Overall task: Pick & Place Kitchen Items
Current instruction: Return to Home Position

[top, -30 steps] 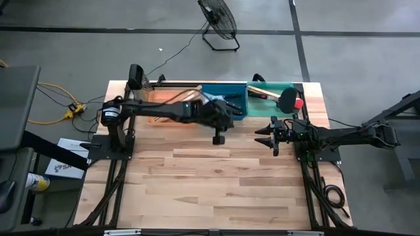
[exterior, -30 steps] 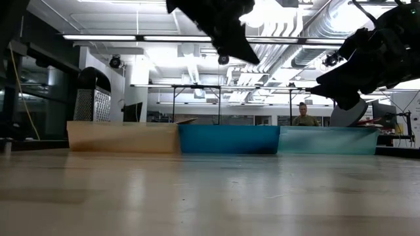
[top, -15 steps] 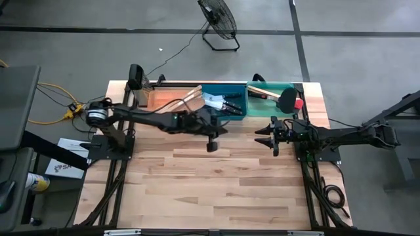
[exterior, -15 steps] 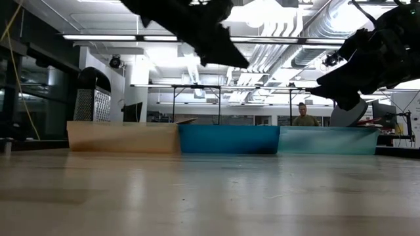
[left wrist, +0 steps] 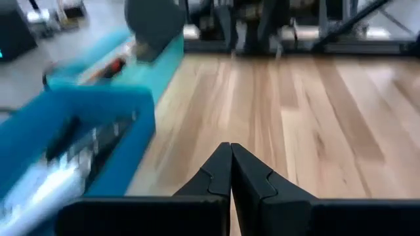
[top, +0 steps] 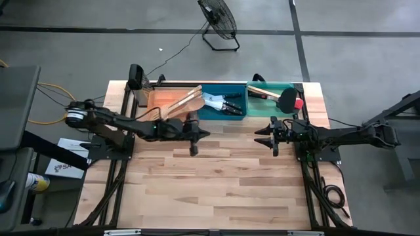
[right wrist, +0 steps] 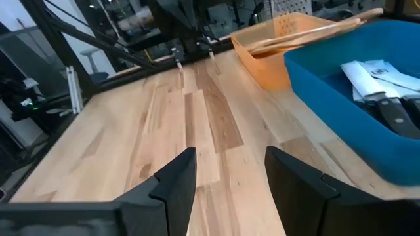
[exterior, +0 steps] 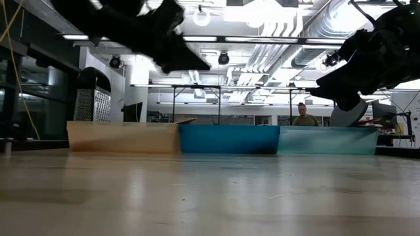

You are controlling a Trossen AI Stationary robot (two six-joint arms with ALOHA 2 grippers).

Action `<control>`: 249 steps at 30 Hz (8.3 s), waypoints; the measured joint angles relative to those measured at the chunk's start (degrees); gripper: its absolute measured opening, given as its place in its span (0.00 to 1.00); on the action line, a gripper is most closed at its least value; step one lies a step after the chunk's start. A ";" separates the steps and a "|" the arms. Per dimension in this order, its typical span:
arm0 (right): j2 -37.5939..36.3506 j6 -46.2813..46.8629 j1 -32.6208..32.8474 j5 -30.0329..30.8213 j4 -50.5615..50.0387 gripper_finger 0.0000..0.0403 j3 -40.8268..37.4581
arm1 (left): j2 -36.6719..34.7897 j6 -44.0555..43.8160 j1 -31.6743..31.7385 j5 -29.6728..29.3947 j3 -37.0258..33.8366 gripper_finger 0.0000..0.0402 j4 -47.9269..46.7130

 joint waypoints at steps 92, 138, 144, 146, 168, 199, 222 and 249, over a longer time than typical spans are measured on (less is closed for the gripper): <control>0.91 -0.02 0.00 -0.17 0.03 0.43 0.00 | -80.51 7.83 -5.62 12.87 -39.64 0.00 -26.54; -20.32 -0.02 1.36 -0.18 -5.77 0.43 0.00 | -80.51 7.67 -5.62 5.79 -39.62 0.00 -26.20; -19.02 0.03 1.36 0.35 -18.08 0.43 0.04 | -80.50 7.72 -5.62 5.83 -39.62 0.00 -26.20; -17.69 -0.02 1.36 1.74 -17.23 0.43 0.04 | -80.49 7.76 -5.62 5.83 -39.62 0.00 -26.20; -16.71 -0.02 1.36 3.22 -17.10 0.43 0.04 | -80.49 7.76 -5.62 5.88 -39.62 0.00 -26.22; -16.71 -0.02 1.36 3.22 -17.10 0.43 0.04 | -80.49 7.74 -5.62 5.90 -39.62 0.00 -26.22; -16.71 -0.02 1.36 3.22 -17.10 0.43 0.04 | -80.49 7.74 -5.63 5.90 -39.62 0.00 -26.22; -16.71 -0.02 1.36 3.22 -17.10 0.43 0.05 | -80.49 7.74 -5.63 5.90 -39.62 0.00 -26.21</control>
